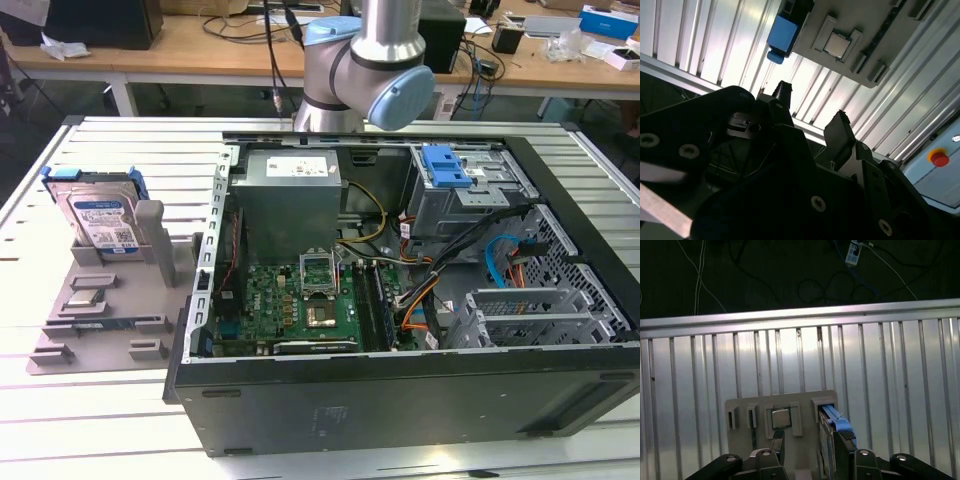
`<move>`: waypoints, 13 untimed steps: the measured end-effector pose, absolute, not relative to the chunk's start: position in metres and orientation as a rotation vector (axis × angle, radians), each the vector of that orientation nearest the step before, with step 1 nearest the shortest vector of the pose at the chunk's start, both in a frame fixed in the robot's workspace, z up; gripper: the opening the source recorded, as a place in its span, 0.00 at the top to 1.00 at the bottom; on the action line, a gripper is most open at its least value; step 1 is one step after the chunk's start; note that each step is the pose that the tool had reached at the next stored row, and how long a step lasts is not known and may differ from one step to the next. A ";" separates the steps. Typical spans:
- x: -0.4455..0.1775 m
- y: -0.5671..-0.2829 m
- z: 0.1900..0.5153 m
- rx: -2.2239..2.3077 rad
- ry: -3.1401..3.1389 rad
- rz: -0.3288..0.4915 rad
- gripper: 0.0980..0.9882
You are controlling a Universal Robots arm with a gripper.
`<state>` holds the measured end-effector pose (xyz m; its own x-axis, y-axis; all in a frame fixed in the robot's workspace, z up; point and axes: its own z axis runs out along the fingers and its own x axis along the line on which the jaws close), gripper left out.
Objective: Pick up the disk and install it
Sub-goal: 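Pick up the disk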
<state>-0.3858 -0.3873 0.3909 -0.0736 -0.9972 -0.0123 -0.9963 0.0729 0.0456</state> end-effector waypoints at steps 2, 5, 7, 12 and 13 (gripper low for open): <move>-0.380 -0.384 0.391 2.123 -2.285 -0.065 0.50; -0.373 -0.380 0.391 2.123 -2.285 -0.065 0.50; -0.370 -0.379 0.391 2.123 -2.285 -0.065 0.50; -0.363 -0.375 0.391 2.123 -2.285 -0.065 0.50; -0.362 -0.374 0.391 2.123 -2.285 -0.065 0.50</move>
